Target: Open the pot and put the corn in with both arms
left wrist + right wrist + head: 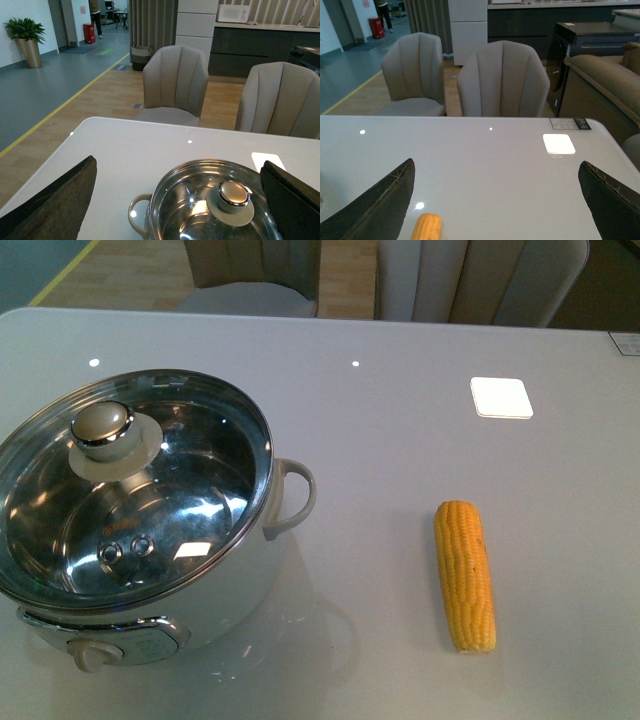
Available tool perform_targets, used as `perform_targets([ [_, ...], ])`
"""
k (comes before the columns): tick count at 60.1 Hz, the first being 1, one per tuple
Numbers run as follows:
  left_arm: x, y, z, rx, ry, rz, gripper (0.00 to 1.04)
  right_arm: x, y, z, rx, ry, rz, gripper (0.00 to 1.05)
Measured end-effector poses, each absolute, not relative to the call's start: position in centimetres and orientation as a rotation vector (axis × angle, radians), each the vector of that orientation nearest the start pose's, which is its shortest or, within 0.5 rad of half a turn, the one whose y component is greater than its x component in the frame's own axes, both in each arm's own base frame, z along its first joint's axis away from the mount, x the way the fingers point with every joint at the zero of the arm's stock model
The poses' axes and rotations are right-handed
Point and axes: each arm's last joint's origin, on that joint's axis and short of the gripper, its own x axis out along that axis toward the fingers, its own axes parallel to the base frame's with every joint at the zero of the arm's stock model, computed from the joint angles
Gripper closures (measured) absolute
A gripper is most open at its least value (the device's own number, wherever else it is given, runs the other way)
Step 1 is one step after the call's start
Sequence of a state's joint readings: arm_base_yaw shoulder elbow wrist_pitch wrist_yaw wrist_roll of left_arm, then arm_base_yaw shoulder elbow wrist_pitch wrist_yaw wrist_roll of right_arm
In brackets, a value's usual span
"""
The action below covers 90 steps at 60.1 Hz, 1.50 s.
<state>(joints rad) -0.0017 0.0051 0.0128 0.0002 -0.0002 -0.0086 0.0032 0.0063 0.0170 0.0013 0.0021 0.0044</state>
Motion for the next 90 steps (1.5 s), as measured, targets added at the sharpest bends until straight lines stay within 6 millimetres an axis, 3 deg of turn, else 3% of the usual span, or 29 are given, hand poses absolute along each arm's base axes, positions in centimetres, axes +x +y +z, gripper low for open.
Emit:
perform_targets([
  [5, 9.7, 0.0, 16.7, -0.009, -0.004, -0.002, 0.07, 9.7, 0.0, 16.9, 0.005, -0.012, 0.001, 0.09],
  [12, 9.9, -0.4, 16.9, -0.079, 0.387, 0.108, 0.07, 9.7, 0.0, 16.9, 0.004, -0.013, 0.001, 0.09],
  [17, 10.4, -1.1, 16.9, -0.085, 0.487, 0.085, 0.07, 9.7, 0.0, 16.9, 0.004, -0.013, 0.001, 0.09],
  [24, 11.4, -2.0, 17.6, -0.077, 0.471, 0.044, 0.07, 9.7, 0.0, 16.9, 0.004, -0.013, 0.001, 0.09],
  [30, 13.6, -3.2, 17.7, -0.064, 0.447, 0.0, 0.07, 9.7, 0.0, 16.9, 0.004, -0.013, 0.001, 0.09],
  [49, 20.7, -6.1, 14.4, -0.033, 0.444, -0.039, 0.07, 9.7, 0.0, 16.9, 0.004, -0.013, 0.001, 0.09],
  [58, 23.0, -7.2, 12.7, -0.011, 0.465, -0.048, 0.07, 9.7, 0.0, 16.9, 0.004, -0.013, 0.001, 0.09],
  [77, 25.6, -7.8, 9.2, 0.017, 0.524, -0.033, 0.07, 9.7, 0.0, 16.9, 0.004, -0.013, 0.001, 0.09],
  [90, 26.6, -8.1, 7.9, 0.023, 0.528, -0.043, 0.07, 9.7, 0.0, 16.9, 0.004, -0.013, 0.002, 0.09],
])
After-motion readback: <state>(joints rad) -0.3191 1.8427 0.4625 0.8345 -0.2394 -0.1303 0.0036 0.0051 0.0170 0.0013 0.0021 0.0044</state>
